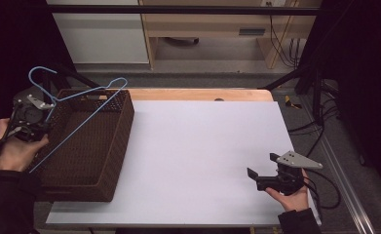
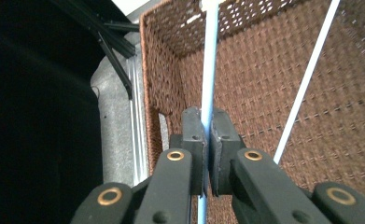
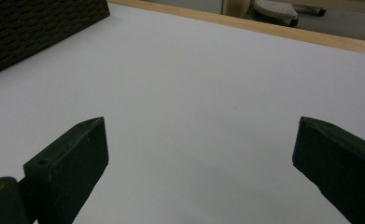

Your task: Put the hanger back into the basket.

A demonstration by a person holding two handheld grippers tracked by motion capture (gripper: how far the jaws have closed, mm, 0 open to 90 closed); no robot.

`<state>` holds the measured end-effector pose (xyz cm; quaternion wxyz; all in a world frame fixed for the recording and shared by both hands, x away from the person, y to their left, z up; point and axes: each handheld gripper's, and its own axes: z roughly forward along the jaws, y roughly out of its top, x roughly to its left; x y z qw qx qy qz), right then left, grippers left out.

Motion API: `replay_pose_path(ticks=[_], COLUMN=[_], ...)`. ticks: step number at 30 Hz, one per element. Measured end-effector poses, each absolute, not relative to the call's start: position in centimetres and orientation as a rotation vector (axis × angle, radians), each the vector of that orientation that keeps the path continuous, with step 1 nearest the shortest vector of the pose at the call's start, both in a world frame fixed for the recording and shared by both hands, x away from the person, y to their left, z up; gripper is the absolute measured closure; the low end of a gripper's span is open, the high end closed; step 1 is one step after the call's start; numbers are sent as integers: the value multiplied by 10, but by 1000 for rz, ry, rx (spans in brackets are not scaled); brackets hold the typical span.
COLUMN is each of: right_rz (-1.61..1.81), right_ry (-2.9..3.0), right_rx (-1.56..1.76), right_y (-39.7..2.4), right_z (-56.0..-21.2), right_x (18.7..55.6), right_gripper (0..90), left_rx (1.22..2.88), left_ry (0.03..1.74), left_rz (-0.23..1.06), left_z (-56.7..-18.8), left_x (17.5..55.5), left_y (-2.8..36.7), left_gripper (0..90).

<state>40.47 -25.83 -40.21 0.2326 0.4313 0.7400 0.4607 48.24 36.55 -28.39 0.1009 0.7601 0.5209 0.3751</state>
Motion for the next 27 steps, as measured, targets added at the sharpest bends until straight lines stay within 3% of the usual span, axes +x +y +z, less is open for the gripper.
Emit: replay_pose_path(ticks=[8,27], right_rz=[1267,1268], right_ry=[2037,2039], right_rx=[1187,1188], right_y=[-257,-257], right_z=[-403,-403], right_x=[405,405], right_gripper=[42,41], left_rx=[2280,2389], left_ry=[1597,1644], left_rz=[1084,873], left_z=[-313,-386], left_x=[489,503], left_y=[375,366], left_gripper=[866,859])
